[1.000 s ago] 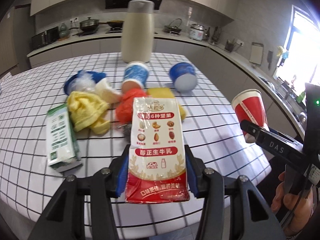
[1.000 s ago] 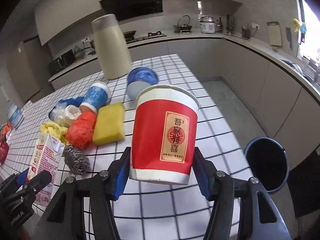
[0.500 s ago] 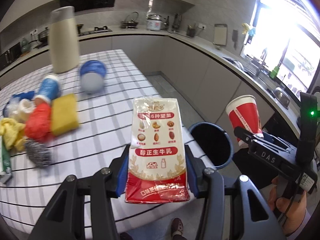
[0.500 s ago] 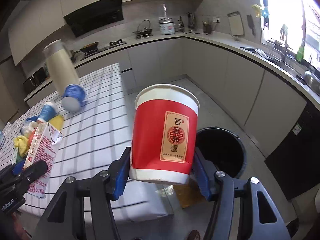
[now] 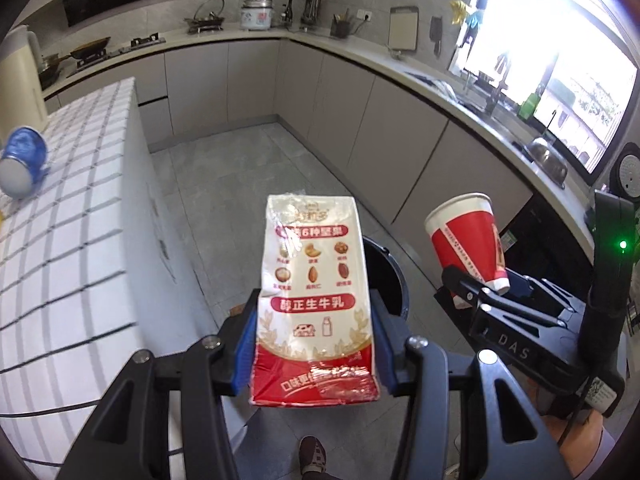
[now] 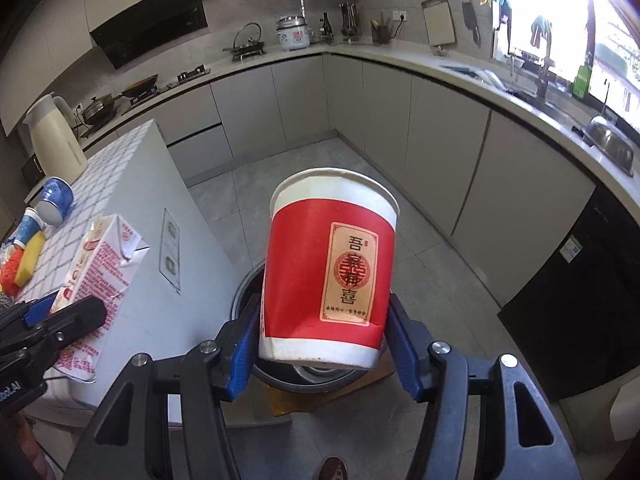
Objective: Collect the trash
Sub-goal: 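Carry the carton and red cup over the black bucket with both tools, then open both tools to drop the carton and cup into the bucket, then move both tools back over the table toward the remaining items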
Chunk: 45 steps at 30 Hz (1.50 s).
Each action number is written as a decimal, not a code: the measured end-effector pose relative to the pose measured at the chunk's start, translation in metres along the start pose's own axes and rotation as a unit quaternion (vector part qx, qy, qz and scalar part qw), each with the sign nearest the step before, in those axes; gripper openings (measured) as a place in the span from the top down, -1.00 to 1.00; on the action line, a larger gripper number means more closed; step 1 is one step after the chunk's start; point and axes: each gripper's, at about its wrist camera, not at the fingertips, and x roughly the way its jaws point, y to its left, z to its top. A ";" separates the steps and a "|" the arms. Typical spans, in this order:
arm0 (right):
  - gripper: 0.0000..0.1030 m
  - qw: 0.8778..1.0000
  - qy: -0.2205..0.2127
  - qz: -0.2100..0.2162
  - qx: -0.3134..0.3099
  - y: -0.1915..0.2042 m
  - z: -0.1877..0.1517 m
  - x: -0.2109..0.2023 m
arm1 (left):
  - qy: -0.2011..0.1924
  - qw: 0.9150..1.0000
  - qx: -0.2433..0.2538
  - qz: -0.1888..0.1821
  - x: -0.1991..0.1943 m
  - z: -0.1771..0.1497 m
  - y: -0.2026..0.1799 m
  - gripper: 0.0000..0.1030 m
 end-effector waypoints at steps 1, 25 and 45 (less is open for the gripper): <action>-0.18 1.000 0.006 0.005 0.000 -0.006 0.000 0.010 | 0.006 1.000 -0.002 0.003 0.010 -0.001 -0.002 0.02; -0.39 0.994 0.093 0.048 -0.030 -0.046 -0.005 0.151 | 0.082 0.994 -0.019 0.063 0.129 -0.005 -0.022 -0.24; -0.40 0.998 0.048 0.029 -0.006 -0.042 0.019 0.066 | 0.030 0.998 -0.001 0.059 0.029 0.022 -0.043 -0.24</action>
